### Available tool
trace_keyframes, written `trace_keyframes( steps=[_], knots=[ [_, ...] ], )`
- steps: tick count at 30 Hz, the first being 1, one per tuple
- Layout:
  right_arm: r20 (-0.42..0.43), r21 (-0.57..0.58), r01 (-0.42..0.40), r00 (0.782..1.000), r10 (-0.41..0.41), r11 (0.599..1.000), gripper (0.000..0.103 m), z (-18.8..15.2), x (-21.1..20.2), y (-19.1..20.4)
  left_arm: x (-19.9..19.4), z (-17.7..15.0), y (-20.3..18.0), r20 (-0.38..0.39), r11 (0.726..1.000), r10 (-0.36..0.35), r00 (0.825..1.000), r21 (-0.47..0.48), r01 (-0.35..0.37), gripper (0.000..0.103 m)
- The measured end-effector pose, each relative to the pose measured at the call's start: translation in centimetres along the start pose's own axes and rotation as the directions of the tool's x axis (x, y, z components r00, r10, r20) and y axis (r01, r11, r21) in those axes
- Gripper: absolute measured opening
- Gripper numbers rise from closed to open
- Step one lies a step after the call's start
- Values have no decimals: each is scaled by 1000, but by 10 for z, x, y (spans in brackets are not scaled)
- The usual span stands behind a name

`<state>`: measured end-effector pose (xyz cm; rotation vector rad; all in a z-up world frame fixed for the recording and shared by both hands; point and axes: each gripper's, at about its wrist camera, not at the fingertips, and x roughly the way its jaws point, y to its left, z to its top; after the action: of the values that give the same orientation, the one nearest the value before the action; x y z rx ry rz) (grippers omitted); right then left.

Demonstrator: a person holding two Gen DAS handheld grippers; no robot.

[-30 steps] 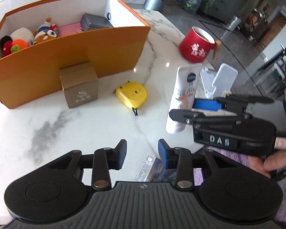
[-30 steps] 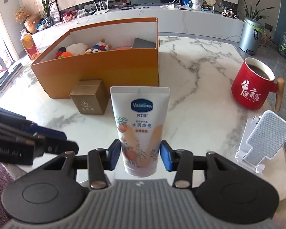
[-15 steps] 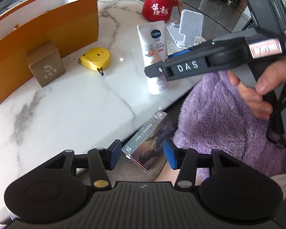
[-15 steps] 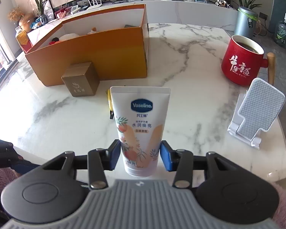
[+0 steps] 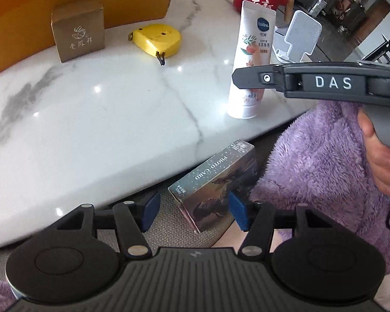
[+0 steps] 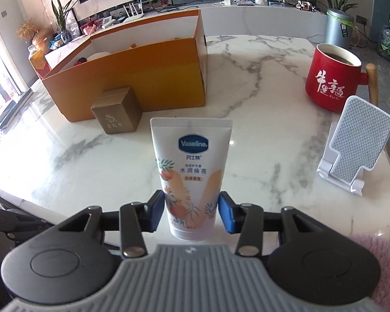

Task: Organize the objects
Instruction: 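Grasp the photo card pack upright with the left gripper and lift it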

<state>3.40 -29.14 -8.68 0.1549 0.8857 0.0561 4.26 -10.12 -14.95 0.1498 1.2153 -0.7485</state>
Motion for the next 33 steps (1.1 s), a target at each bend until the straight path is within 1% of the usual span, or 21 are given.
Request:
trace_keyframes(
  steps=[3, 4, 6, 9, 11, 13, 14, 16, 20, 22, 27, 30, 33],
  knots=[
    [8, -19, -2, 1000, 2, 1000, 47, -1, 1, 3, 10, 3, 3, -6, 1000, -11, 1000, -19, 11, 70],
    [10, -21, -5, 1000, 5, 1000, 47, -1, 2, 3, 13, 4, 4, -12, 999, -28, 1000, -24, 27, 72],
    [13, -22, -9, 1000, 9, 1000, 47, -1, 2, 3, 18, 6, 6, -10, 998, -58, 998, -34, 58, 74],
    [16, -24, -12, 1000, 12, 1000, 47, -1, 2, 3, 22, 6, 5, -16, 997, -72, 997, -30, 72, 78],
    [17, -24, -13, 1000, 13, 1000, 47, -1, 3, 4, 21, 4, 4, -17, 997, -71, 997, -18, 71, 76],
    [18, -26, -12, 1000, 12, 1000, 47, -1, 3, 4, 18, 3, 3, -13, 997, -72, 997, -4, 71, 67],
    [18, -28, -11, 1000, 12, 1000, 47, -1, 4, 4, 16, 2, 3, -15, 998, -69, 997, 2, 69, 64],
    [19, -32, -10, 1000, 11, 999, 47, 0, 4, 5, 13, 0, -1, -25, 998, -55, 998, 28, 56, 53],
    [14, -35, -9, 1000, 9, 999, 47, 0, 6, 6, 1, -11, -12, -16, 993, -38, 999, 115, 39, 42],
    [9, -33, -6, 1000, 6, 999, 47, 0, 7, 6, -4, -15, -17, -17, 989, -52, 999, 136, 54, 35],
    [9, -28, -5, 1000, 5, 1000, 47, 0, 8, 5, -20, -21, -21, -9, 990, -67, 998, 121, 68, 30],
    [10, -27, -5, 1000, 5, 1000, 47, -1, 8, 5, -31, -22, -21, -7, 994, -49, 999, 102, 49, 29],
    [12, -26, -2, 1000, 2, 1000, 47, -1, 7, 6, -46, -22, -18, 15, 996, -50, 999, 77, 49, 27]
  ],
)
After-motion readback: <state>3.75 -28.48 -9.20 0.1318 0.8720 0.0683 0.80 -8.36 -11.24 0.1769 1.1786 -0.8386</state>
